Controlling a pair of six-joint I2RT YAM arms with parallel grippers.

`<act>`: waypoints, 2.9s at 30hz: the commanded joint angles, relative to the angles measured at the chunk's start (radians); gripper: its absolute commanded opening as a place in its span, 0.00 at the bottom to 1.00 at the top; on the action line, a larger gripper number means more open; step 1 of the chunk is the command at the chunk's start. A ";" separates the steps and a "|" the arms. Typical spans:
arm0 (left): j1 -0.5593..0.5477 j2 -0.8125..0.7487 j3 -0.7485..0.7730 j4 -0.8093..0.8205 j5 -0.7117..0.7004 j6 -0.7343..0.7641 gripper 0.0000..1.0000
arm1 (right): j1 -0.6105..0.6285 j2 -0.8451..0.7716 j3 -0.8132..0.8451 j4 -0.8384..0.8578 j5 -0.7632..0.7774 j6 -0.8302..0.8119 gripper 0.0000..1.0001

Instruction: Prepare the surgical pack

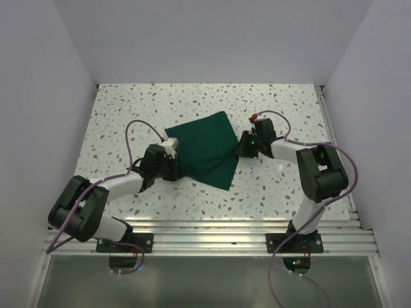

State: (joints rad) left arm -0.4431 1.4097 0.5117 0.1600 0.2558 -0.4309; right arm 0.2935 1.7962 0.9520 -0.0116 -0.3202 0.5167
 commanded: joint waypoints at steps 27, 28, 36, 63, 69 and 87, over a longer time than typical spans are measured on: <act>-0.186 0.188 0.786 -0.533 -0.089 0.299 0.48 | 0.064 -0.274 -0.087 -0.016 0.059 0.005 0.52; -0.189 0.214 0.822 -0.542 -0.087 0.319 0.48 | 0.075 -0.271 -0.090 -0.011 0.064 0.015 0.52; -0.195 0.419 0.956 -0.560 -0.056 0.409 0.49 | 0.162 -0.238 -0.180 0.142 0.061 0.118 0.48; -0.201 0.689 1.151 -0.795 0.056 0.514 0.46 | 0.187 -0.209 -0.325 0.091 0.148 0.195 0.05; -0.201 0.716 1.157 -0.833 0.102 0.518 0.45 | 0.188 -0.210 -0.325 0.082 0.153 0.189 0.06; -0.180 0.834 1.165 -0.896 0.255 0.488 0.22 | 0.187 -0.278 -0.314 0.015 0.202 0.161 0.08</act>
State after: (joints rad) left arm -0.6117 2.1590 1.6905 -0.6201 0.4465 0.0692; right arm 0.4778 1.5433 0.6437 0.0517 -0.1627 0.7021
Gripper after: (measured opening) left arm 0.261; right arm 0.076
